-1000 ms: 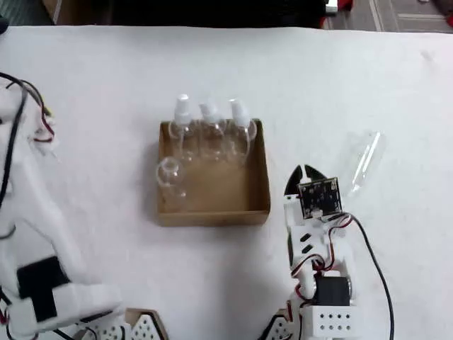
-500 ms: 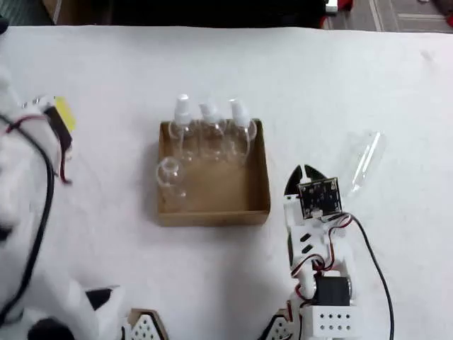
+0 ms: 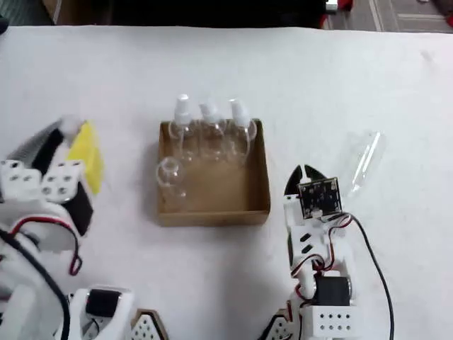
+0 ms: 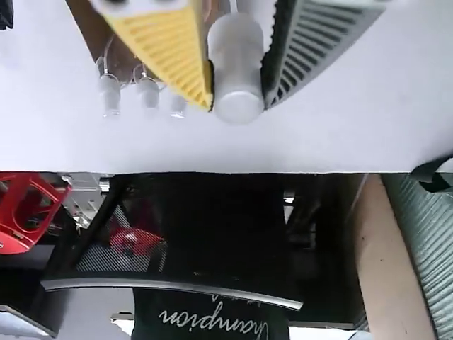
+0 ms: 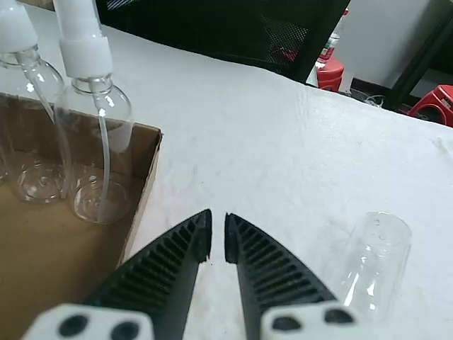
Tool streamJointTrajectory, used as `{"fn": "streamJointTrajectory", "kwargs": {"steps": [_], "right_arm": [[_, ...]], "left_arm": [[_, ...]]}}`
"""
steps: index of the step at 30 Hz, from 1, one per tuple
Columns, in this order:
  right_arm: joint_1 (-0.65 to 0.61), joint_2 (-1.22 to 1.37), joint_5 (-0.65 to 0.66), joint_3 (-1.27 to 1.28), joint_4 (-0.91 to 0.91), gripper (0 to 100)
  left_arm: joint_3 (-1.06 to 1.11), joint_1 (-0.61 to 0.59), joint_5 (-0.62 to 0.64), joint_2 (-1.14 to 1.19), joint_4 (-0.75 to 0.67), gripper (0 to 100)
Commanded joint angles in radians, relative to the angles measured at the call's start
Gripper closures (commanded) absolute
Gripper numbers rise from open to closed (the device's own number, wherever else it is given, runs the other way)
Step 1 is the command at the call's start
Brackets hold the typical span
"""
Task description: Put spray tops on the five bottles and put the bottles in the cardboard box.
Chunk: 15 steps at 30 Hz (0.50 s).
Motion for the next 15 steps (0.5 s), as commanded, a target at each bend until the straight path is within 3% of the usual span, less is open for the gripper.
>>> {"fn": "streamJointTrajectory", "kwargs": {"steps": [1, 9, 15], "right_arm": [[-0.005, -0.013, 0.012, 0.008, 0.001, 97.4], [-0.005, -0.008, 0.012, 0.008, -0.004, 97.4], [-0.005, -0.007, 0.012, 0.008, -0.005, 97.4]], "left_arm": [[0.233, 0.048, -0.006, -0.127, -0.23, 98], [0.666, 0.087, 0.011, -0.335, -0.746, 98], [0.767, 0.13, 0.103, -0.334, -0.852, 98]]}}
